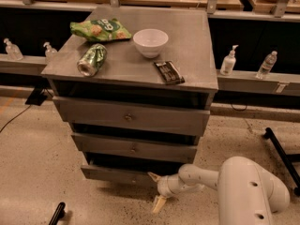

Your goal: Open bottom drawer

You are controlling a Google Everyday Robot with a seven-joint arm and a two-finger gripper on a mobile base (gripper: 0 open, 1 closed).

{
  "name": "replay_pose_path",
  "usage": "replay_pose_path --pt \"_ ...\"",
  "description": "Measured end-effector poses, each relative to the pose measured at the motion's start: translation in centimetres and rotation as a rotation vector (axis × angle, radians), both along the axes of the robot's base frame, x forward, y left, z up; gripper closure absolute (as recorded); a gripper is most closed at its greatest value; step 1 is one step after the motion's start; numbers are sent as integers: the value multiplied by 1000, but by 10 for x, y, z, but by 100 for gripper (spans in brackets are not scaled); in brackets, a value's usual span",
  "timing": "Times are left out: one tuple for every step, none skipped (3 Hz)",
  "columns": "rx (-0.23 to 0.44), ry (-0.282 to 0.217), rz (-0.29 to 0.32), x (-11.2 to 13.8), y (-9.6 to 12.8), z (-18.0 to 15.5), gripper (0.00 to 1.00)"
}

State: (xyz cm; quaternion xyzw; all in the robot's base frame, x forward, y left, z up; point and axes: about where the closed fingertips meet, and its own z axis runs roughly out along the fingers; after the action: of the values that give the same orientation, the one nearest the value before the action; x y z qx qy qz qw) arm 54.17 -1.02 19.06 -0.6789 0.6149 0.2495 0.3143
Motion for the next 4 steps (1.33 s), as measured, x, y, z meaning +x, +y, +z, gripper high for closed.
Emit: replay_pose_path --pt "7 -6 10 -2 1 1 2" --pt "8 -22 12 -2 0 4 24" --pt "-38 -42 12 5 1 5 25" --pt "-83 -62 8 19 1 6 29"
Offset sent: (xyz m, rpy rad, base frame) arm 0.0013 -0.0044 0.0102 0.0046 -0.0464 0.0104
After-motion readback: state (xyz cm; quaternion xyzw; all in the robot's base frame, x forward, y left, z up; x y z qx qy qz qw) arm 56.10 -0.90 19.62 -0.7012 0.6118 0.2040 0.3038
